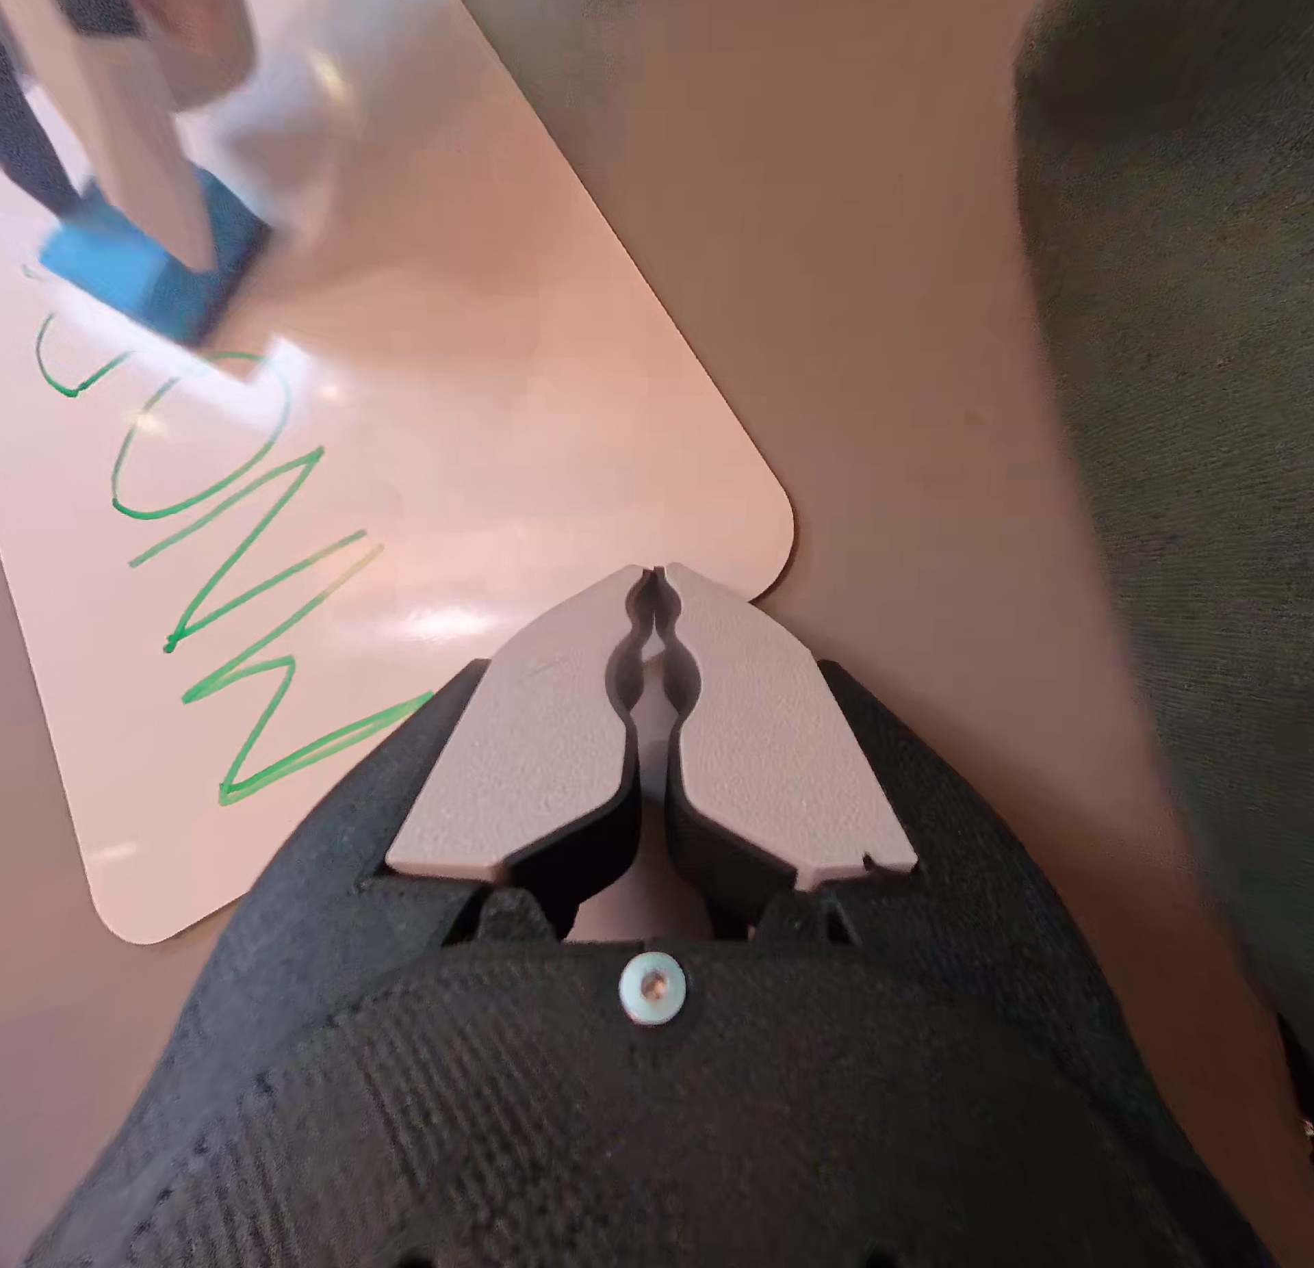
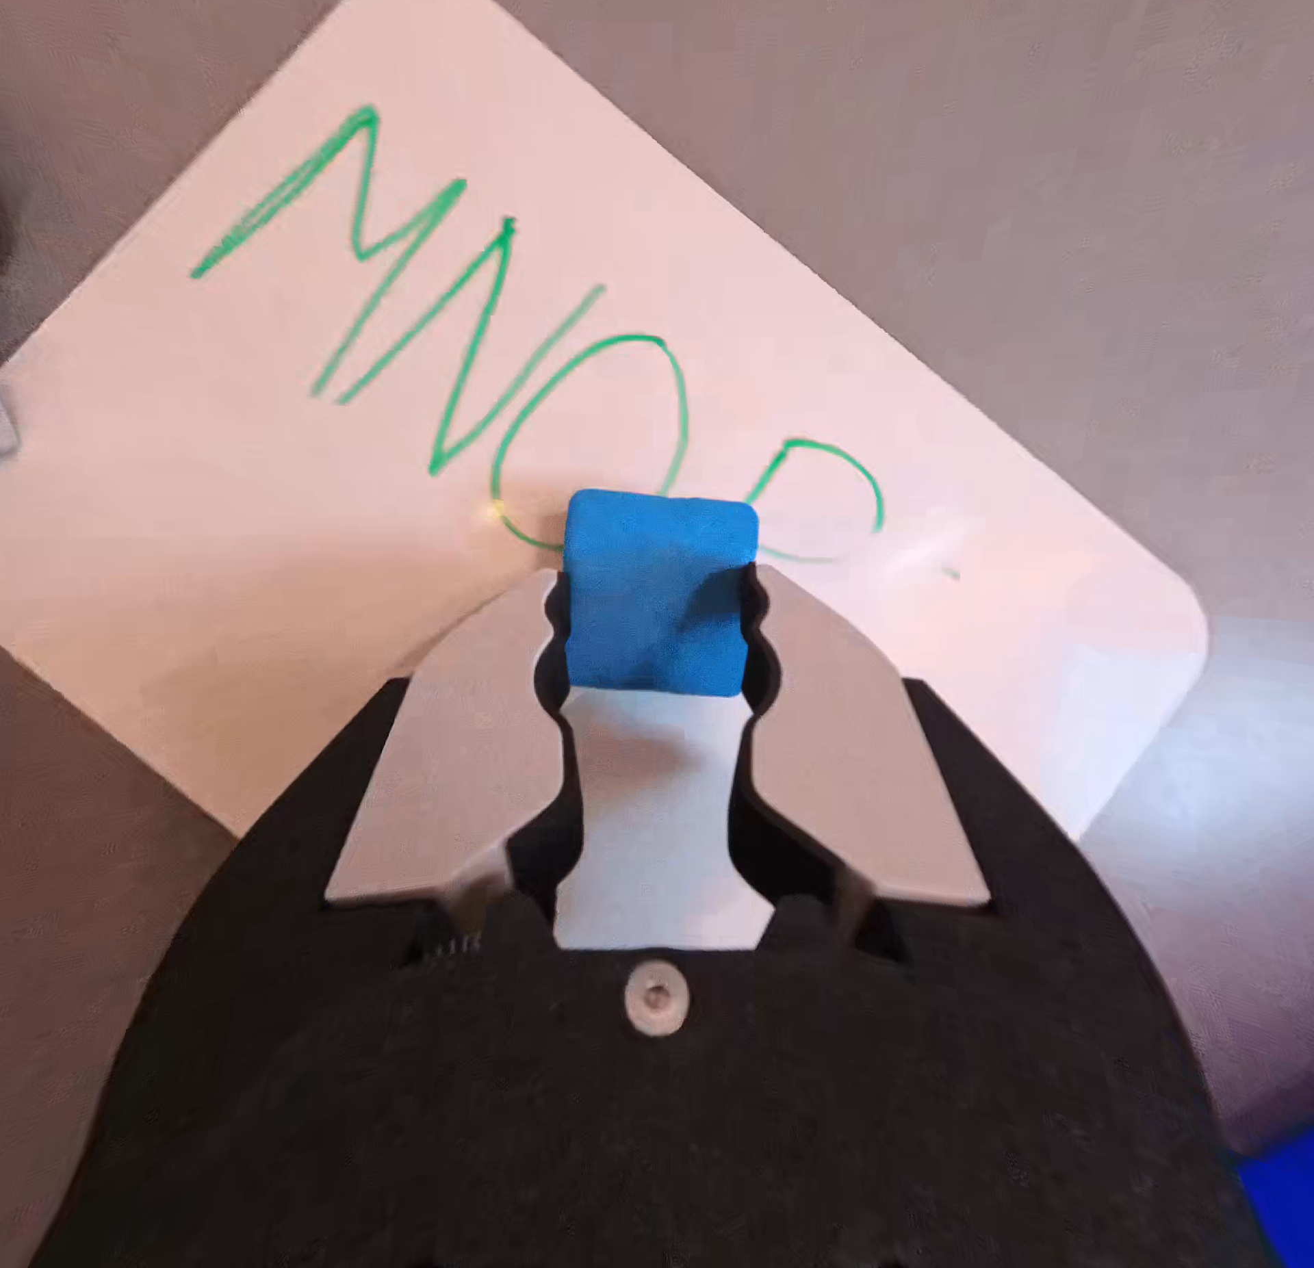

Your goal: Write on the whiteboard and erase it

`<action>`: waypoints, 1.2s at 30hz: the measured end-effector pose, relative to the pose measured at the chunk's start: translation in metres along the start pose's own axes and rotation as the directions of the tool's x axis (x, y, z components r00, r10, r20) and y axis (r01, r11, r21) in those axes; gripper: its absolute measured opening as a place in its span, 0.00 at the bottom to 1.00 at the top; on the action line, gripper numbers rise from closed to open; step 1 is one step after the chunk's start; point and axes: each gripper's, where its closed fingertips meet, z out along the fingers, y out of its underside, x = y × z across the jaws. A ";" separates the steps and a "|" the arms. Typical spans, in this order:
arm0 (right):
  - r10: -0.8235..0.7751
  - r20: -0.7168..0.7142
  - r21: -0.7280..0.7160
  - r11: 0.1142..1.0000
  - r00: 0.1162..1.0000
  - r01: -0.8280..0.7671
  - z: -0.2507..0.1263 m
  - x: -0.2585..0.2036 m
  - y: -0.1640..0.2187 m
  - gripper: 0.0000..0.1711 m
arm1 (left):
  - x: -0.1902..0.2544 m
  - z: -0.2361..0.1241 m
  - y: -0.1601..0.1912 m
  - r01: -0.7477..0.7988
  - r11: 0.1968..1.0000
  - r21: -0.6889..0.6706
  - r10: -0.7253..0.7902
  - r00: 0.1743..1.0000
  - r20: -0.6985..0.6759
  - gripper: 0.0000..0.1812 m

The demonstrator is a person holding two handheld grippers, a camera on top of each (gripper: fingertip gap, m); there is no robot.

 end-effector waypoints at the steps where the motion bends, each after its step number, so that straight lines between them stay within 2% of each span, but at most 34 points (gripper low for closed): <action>1: -0.046 0.005 -0.002 0.999 0.999 0.046 0.005 -0.009 -0.007 0.27 | 0.000 0.000 0.000 0.001 1.000 0.000 -0.001 1.000 -0.002 0.00; 2: -0.024 -0.001 0.005 1.000 1.000 0.024 0.009 0.000 -0.012 0.27 | 0.001 0.000 0.000 0.002 1.000 0.003 -0.002 1.000 -0.005 0.00; 5: 0.186 -0.127 0.064 0.982 0.974 -0.179 0.009 0.090 -0.010 0.27 | 0.002 0.001 -0.001 -0.003 1.000 0.003 0.003 1.000 0.000 0.00; 7: 0.201 -0.145 0.048 0.979 0.969 -0.196 0.004 0.106 -0.001 0.27 | 0.002 0.001 -0.001 0.000 1.000 0.005 0.000 1.000 0.001 0.00; 8: 0.154 -0.127 0.028 0.988 0.980 -0.151 0.003 0.090 0.000 0.27 | 0.002 0.001 -0.001 0.001 1.000 0.004 -0.001 1.000 0.001 0.00; 12: -0.091 0.033 -0.012 0.996 0.995 0.091 0.010 -0.019 -0.016 0.27 | 0.002 0.001 -0.001 0.019 1.000 0.009 -0.019 1.000 -0.013 0.00; 14: -0.063 0.024 -0.009 0.998 0.998 0.063 0.018 -0.007 -0.026 0.27 | 0.002 0.001 -0.001 0.019 1.000 0.011 -0.019 1.000 -0.015 0.00; 17: 0.141 -0.094 0.026 0.990 0.986 -0.139 0.021 0.078 -0.027 0.27 | 0.003 0.002 -0.002 0.013 1.000 0.011 -0.013 1.000 -0.009 0.00; 18: 0.150 -0.104 0.016 0.989 0.983 -0.149 0.019 0.085 -0.025 0.27 | 0.003 0.002 -0.002 0.013 1.000 0.011 -0.013 1.000 -0.007 0.00; 19: 0.112 -0.096 -0.001 0.994 0.989 -0.112 0.018 0.074 -0.024 0.27 | 0.003 0.002 -0.002 0.014 1.000 0.011 -0.014 1.000 -0.006 0.00; 23: -0.134 0.054 -0.024 0.990 0.989 0.136 0.025 -0.031 -0.040 0.27 | 0.002 0.002 -0.002 0.025 1.000 0.010 -0.024 1.000 -0.010 0.00; 24: -0.146 0.059 -0.029 0.989 0.988 0.148 0.027 -0.032 -0.044 0.27 | 0.002 0.002 -0.002 0.026 1.000 0.011 -0.026 1.000 -0.011 0.00; 27: 0.055 -0.037 0.007 0.998 0.998 -0.054 0.029 0.045 -0.043 0.27 | 0.002 0.002 -0.002 0.015 1.000 0.007 -0.015 1.000 -0.001 0.00; 29: 0.093 -0.057 -0.004 0.996 0.994 -0.093 0.022 0.062 -0.034 0.27 | 0.002 0.002 -0.002 0.014 1.000 0.007 -0.014 1.000 0.003 0.00; 30: 0.040 -0.039 -0.027 0.999 0.998 -0.041 0.019 0.044 -0.031 0.27 | 0.002 0.002 -0.002 0.015 1.000 0.007 -0.015 1.000 0.003 0.00; 32: -0.080 0.073 -0.036 0.996 0.994 0.082 0.014 -0.022 -0.030 0.27 | 0.001 0.002 -0.001 0.019 1.000 0.006 -0.019 1.000 0.002 0.00; 34: -0.209 0.125 -0.025 0.977 0.970 0.214 0.012 -0.074 -0.031 0.27 | 0.002 0.002 -0.002 0.022 1.000 0.007 -0.021 1.000 -0.006 0.00; 36: -0.188 0.127 -0.010 0.982 0.974 0.191 0.017 -0.072 -0.039 0.27 | 0.003 0.002 -0.002 0.022 1.000 0.011 -0.022 1.000 -0.009 0.00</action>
